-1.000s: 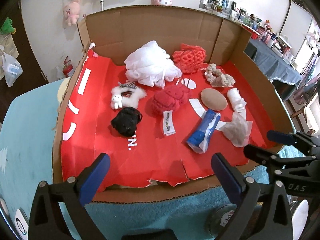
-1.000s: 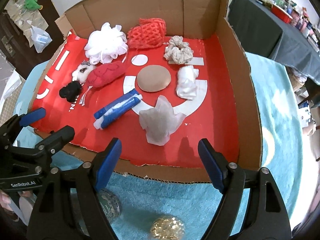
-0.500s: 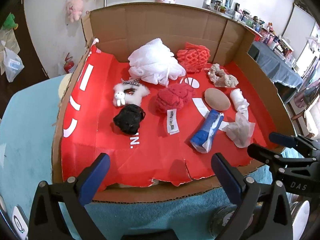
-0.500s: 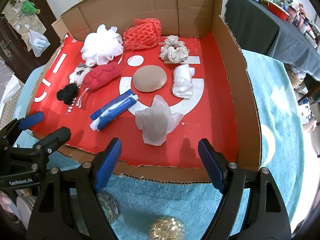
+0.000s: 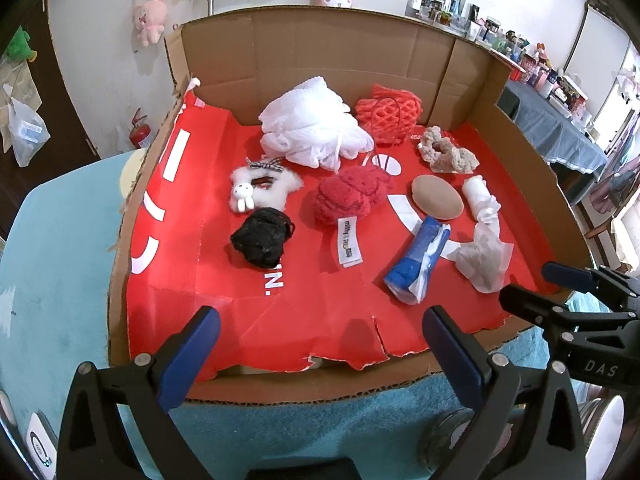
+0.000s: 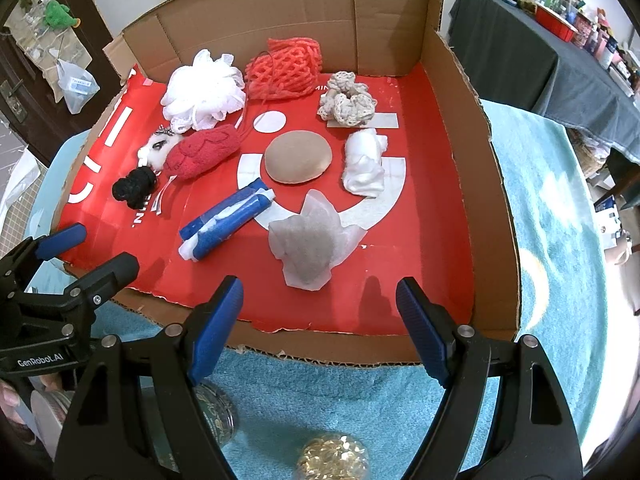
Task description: Organize soft objects
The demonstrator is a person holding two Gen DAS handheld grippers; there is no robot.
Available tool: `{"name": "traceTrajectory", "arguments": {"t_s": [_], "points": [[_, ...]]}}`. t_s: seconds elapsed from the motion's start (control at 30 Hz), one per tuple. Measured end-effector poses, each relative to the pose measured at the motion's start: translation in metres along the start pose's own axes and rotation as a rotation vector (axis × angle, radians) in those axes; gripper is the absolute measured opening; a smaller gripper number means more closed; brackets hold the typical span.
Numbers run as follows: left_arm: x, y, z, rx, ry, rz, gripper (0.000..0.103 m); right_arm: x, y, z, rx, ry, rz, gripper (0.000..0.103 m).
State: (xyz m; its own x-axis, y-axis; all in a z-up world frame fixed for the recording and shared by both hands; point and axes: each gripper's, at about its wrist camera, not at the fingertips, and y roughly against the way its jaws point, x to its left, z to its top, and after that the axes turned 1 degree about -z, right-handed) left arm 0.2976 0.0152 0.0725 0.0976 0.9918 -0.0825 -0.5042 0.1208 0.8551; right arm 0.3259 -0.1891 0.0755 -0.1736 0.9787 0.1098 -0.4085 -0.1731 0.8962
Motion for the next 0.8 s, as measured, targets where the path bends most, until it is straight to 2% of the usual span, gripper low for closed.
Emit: {"name": "traceTrajectory", "arguments": {"t_s": [0.8], "points": [[0.0005, 0.0007, -0.0005, -0.005, 0.004, 0.003, 0.103, -0.0008, 0.0012, -0.0006, -0.005, 0.001, -0.001, 0.078]]}}
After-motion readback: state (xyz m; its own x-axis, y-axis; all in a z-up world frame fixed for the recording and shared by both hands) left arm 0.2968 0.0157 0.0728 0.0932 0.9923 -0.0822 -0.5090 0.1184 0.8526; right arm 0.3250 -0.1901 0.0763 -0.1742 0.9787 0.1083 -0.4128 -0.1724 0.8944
